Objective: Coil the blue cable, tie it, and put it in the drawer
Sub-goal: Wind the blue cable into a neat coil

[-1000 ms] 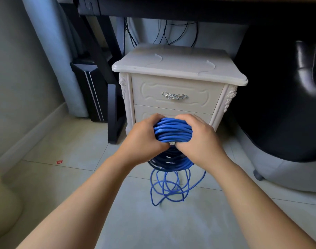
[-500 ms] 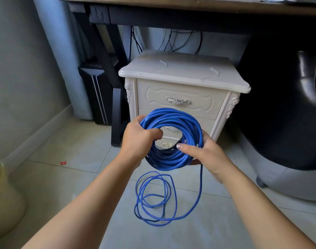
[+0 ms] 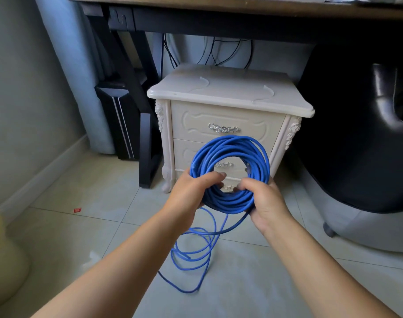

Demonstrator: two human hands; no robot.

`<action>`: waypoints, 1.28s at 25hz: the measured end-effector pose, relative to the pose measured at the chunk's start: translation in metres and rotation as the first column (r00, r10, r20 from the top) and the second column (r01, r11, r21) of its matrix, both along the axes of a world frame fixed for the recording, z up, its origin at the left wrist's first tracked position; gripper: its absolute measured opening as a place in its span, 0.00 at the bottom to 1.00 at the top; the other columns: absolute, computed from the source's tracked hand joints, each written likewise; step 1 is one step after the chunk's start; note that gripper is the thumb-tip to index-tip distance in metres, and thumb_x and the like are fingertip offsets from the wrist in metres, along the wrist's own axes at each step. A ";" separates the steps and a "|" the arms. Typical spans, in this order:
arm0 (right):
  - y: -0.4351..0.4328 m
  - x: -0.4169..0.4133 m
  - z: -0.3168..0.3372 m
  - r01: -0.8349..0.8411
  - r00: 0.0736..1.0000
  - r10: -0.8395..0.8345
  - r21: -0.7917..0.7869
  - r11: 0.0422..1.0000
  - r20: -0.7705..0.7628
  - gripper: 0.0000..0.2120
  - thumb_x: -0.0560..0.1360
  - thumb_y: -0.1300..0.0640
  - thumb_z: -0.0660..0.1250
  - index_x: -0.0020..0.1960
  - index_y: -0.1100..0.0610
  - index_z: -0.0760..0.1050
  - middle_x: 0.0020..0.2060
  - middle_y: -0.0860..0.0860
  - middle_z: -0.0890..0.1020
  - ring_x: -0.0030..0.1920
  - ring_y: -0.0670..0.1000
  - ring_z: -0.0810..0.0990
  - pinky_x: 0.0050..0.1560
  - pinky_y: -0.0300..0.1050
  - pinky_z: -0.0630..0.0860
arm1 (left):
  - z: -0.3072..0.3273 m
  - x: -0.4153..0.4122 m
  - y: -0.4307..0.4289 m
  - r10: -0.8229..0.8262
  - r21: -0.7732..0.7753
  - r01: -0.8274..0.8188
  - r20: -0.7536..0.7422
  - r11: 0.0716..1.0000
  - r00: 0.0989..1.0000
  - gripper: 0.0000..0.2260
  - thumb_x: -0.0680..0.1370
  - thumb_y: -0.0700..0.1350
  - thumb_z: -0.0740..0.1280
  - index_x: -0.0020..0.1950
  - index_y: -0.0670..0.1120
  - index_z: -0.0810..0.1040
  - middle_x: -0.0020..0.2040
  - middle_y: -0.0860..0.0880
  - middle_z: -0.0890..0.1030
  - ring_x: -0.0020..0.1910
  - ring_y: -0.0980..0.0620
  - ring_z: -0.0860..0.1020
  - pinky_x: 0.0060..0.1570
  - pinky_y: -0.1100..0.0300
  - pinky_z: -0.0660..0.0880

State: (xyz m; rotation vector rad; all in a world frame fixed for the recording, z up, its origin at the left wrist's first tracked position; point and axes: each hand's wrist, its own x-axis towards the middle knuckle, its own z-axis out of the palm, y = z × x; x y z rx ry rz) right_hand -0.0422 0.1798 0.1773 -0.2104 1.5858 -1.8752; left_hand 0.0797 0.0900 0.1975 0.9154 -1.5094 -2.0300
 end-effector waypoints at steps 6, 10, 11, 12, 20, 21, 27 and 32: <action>0.005 -0.012 0.015 0.112 0.880 -0.030 0.146 0.983 -0.473 0.21 0.62 0.70 0.68 0.47 0.47 0.75 0.37 0.46 0.79 0.39 0.51 0.78 0.44 0.47 0.75 | 0.003 -0.002 -0.004 0.014 -0.499 0.089 0.199 0.862 0.980 0.38 0.69 0.47 0.78 0.74 0.57 0.64 0.62 0.58 0.75 0.57 0.61 0.76 0.56 0.62 0.74; 0.007 0.001 0.017 0.117 0.450 0.310 0.399 0.909 -0.837 0.25 0.63 0.65 0.70 0.56 0.44 0.75 0.49 0.45 0.80 0.49 0.51 0.78 0.48 0.44 0.74 | 0.001 0.000 -0.007 -0.016 -0.831 0.223 0.250 0.510 0.968 0.42 0.68 0.46 0.76 0.77 0.56 0.59 0.66 0.58 0.67 0.62 0.63 0.66 0.61 0.70 0.62; 0.007 0.004 0.017 0.116 0.352 0.362 0.424 0.898 -0.863 0.27 0.63 0.66 0.69 0.58 0.45 0.75 0.50 0.45 0.78 0.51 0.51 0.77 0.48 0.44 0.74 | 0.000 0.001 -0.008 -0.045 -0.857 0.259 0.268 0.446 0.962 0.41 0.68 0.45 0.76 0.77 0.55 0.61 0.67 0.56 0.69 0.63 0.60 0.68 0.62 0.69 0.63; 0.006 0.007 0.017 0.115 0.286 0.396 0.442 0.890 -0.873 0.28 0.63 0.66 0.68 0.59 0.45 0.75 0.49 0.45 0.77 0.51 0.51 0.76 0.48 0.45 0.74 | -0.001 0.001 -0.009 -0.064 -0.863 0.296 0.297 0.410 0.953 0.38 0.67 0.46 0.75 0.75 0.55 0.65 0.65 0.54 0.73 0.62 0.57 0.71 0.62 0.66 0.67; 0.011 0.010 0.028 -0.036 0.399 0.330 0.345 0.938 -0.855 0.30 0.65 0.59 0.74 0.64 0.43 0.71 0.54 0.37 0.75 0.54 0.42 0.75 0.54 0.38 0.72 | 0.004 0.004 -0.007 0.070 -0.743 0.102 0.196 0.662 0.978 0.11 0.65 0.34 0.70 0.43 0.47 0.74 0.32 0.53 0.77 0.30 0.58 0.73 0.30 0.64 0.71; 0.012 0.005 0.028 -0.059 0.474 0.313 0.325 0.944 -0.823 0.30 0.65 0.58 0.75 0.63 0.42 0.71 0.55 0.38 0.77 0.53 0.42 0.77 0.55 0.38 0.73 | 0.005 0.004 -0.008 0.085 -0.680 0.054 0.169 0.731 0.982 0.12 0.64 0.34 0.70 0.42 0.47 0.75 0.31 0.54 0.76 0.28 0.59 0.72 0.29 0.65 0.69; 0.007 0.011 0.009 -0.117 0.923 0.130 0.058 0.991 -0.363 0.22 0.70 0.60 0.75 0.60 0.45 0.73 0.46 0.45 0.83 0.49 0.47 0.83 0.60 0.52 0.78 | 0.007 0.001 -0.015 0.210 -0.093 -0.218 -0.085 0.972 0.974 0.10 0.61 0.34 0.67 0.40 0.44 0.74 0.30 0.49 0.73 0.35 0.47 0.71 0.40 0.52 0.73; -0.002 0.026 -0.005 -0.037 0.998 0.027 -0.162 0.986 -0.062 0.20 0.72 0.63 0.72 0.61 0.52 0.73 0.46 0.53 0.81 0.49 0.55 0.82 0.57 0.59 0.77 | 0.003 -0.005 0.001 0.302 0.125 -0.287 -0.125 0.950 0.945 0.09 0.69 0.30 0.64 0.42 0.43 0.73 0.31 0.48 0.72 0.36 0.46 0.71 0.43 0.51 0.73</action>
